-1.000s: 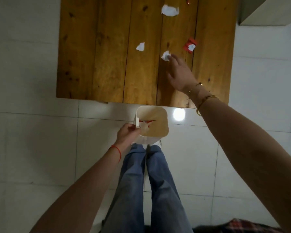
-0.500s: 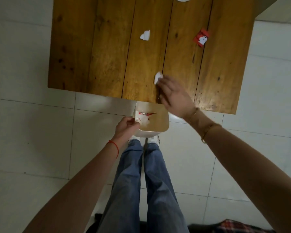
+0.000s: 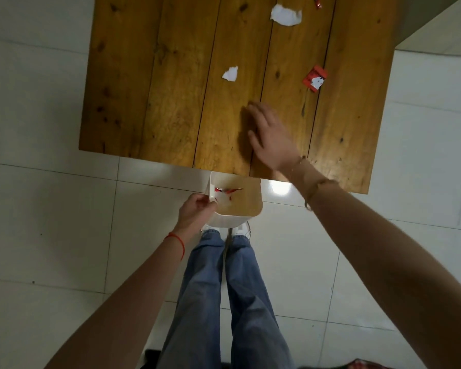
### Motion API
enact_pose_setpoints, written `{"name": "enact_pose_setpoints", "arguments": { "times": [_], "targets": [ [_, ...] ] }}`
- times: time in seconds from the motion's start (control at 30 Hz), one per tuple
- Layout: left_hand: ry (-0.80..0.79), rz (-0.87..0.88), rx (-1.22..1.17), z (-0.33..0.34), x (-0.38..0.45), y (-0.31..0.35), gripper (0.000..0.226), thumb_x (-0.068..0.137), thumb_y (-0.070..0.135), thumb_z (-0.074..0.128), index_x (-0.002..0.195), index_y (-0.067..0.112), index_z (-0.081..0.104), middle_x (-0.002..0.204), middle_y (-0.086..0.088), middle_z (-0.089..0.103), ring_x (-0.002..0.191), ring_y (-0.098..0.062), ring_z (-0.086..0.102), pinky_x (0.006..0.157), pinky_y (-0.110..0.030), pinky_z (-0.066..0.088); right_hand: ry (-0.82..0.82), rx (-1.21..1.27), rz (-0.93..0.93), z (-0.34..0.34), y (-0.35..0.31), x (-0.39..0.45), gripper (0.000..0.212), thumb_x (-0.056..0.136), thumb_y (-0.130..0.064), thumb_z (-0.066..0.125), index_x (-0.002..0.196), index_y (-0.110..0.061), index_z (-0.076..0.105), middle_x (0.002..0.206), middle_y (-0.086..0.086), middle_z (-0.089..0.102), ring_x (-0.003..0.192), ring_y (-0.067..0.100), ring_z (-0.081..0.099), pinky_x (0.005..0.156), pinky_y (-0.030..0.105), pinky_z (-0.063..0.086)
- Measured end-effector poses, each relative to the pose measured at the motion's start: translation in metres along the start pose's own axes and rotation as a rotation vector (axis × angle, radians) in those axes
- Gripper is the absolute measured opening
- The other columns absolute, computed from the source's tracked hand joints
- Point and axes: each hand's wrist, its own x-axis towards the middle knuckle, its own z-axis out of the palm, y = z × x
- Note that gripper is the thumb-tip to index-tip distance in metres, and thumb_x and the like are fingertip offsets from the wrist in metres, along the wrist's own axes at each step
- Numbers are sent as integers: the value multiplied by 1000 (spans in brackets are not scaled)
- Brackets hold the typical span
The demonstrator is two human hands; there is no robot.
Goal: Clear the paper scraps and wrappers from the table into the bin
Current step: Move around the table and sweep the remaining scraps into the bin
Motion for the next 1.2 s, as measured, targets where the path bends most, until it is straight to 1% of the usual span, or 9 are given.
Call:
{"name": "enact_pose_setpoints", "arguments": {
  "times": [0.17, 0.4, 0.57, 0.73, 0.83, 0.93, 1.0, 1.07, 1.2],
  "targets": [
    [5, -8, -47, -1, 4, 3, 25, 82, 15, 63, 106, 15, 61, 100, -1, 65, 80, -8, 56, 63, -16, 39, -31, -78, 10, -15, -3, 69, 62, 98, -30, 42, 152, -13, 18, 160, 9, 15, 148, 28, 12, 122, 44, 12],
    [-33, -16, 2, -7, 9, 3, 31, 81, 15, 64, 112, 11, 60, 100, -1, 63, 80, -7, 55, 61, -15, 36, -90, -196, -54, 1, -12, 87, 59, 97, -32, 39, 151, -14, 22, 160, 6, 17, 149, 27, 8, 122, 45, 5],
    [-34, -7, -1, -9, 8, 3, 22, 81, 18, 64, 102, 19, 60, 96, 4, 65, 80, -2, 57, 63, -14, 37, -114, -176, -158, 10, -11, 35, 55, 96, -34, 38, 147, -15, 32, 157, 6, 29, 148, 27, 12, 122, 46, 6],
    [-23, 1, 24, -8, 1, 1, 18, 79, 19, 65, 97, 21, 61, 87, 8, 65, 78, -3, 58, 64, -15, 39, -220, -154, -277, 36, -16, -60, 51, 96, -31, 38, 143, -10, 41, 153, 9, 36, 148, 28, 16, 121, 47, 12],
    [-34, 16, 40, -4, -6, -1, 18, 79, 21, 67, 96, 21, 62, 86, 9, 64, 77, -5, 57, 62, -10, 38, -254, -75, -284, 54, -25, -113, 49, 95, -28, 35, 138, -8, 46, 148, 11, 43, 146, 30, 22, 120, 48, 15],
    [-55, 45, 70, 0, -14, -5, 21, 78, 20, 69, 98, 18, 64, 91, 6, 66, 82, -8, 59, 63, -11, 38, -193, 5, -194, 64, -31, -144, 45, 97, -25, 38, 138, -7, 47, 144, 10, 47, 145, 29, 25, 120, 47, 17],
    [-87, 75, 105, 2, -19, -8, 25, 78, 18, 67, 103, 16, 65, 98, 2, 68, 89, -12, 60, 70, -16, 41, -102, 51, -115, 64, -31, -153, 42, 98, -24, 41, 136, -7, 49, 142, 11, 48, 143, 29, 27, 122, 41, 13],
    [-114, 103, 134, 3, -23, -11, 26, 78, 18, 67, 104, 18, 64, 99, 4, 67, 89, -11, 60, 68, -15, 40, -21, 70, -49, 60, -28, -158, 42, 98, -23, 43, 136, -7, 48, 144, 11, 47, 143, 27, 28, 122, 35, 10],
    [-147, 128, 126, 11, -27, -15, 26, 77, 16, 68, 101, 19, 62, 95, 8, 64, 85, -4, 58, 64, -12, 38, 67, 92, 22, 44, -10, -156, 45, 98, -20, 46, 140, -7, 44, 147, 11, 44, 143, 29, 27, 120, 40, 17]
  ]
}}
